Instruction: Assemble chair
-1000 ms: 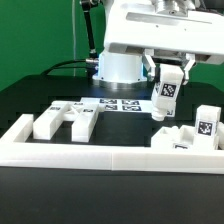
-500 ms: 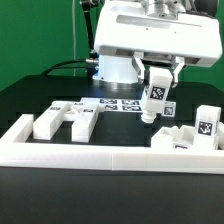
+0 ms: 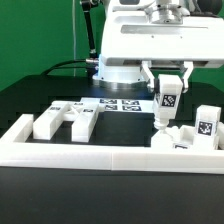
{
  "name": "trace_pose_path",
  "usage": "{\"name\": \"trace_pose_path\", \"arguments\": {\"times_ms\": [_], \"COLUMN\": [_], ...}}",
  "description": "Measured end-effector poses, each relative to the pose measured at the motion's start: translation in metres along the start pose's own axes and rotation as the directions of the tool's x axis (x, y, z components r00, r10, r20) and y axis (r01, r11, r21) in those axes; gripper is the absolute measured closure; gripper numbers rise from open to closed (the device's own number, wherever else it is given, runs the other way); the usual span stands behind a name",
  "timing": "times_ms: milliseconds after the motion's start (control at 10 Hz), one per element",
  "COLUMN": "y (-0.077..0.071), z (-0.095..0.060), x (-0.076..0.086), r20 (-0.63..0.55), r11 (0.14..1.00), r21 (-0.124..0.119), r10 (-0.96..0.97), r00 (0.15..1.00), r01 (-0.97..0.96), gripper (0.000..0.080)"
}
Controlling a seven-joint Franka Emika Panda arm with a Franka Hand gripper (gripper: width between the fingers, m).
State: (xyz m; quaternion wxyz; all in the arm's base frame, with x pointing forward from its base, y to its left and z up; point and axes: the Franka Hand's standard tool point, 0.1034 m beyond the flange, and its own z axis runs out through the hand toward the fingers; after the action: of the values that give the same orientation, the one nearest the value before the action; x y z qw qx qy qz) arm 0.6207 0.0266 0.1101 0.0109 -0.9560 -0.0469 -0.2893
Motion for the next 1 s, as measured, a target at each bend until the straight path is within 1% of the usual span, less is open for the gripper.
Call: {"name": "trace_pose_path", "arguments": {"times_ms": [300,500,600,700,800,1000], "y": [-0.001,-0.008,-0.012,-0.011,-0.010,-0.011], "z": [0.001,0.000,0.001,0.000,0.001,0.002], "x": [-0.001,-0.008,-0.011,-0.010,-0.014,-0.016], "r20": [0.002,-0.024,-0.017,-0.022,-0.025,-0.015], "r11": [1.000,1.000,1.000,1.000,1.000,1.000], "r21": [0.001,0.003,0.007,0.006,0.004,0.006], "r10": [-0.001,-0.007,-0.010,-0.011,-0.013,-0.013], "r00": [1.000,1.000,1.000,1.000,1.000,1.000], "r01": [0.001,0.007,0.010,0.011,0.013,0.013], "gripper": [0.0508,0.0508,0.0508,0.0508,0.0508,0.0508]}}
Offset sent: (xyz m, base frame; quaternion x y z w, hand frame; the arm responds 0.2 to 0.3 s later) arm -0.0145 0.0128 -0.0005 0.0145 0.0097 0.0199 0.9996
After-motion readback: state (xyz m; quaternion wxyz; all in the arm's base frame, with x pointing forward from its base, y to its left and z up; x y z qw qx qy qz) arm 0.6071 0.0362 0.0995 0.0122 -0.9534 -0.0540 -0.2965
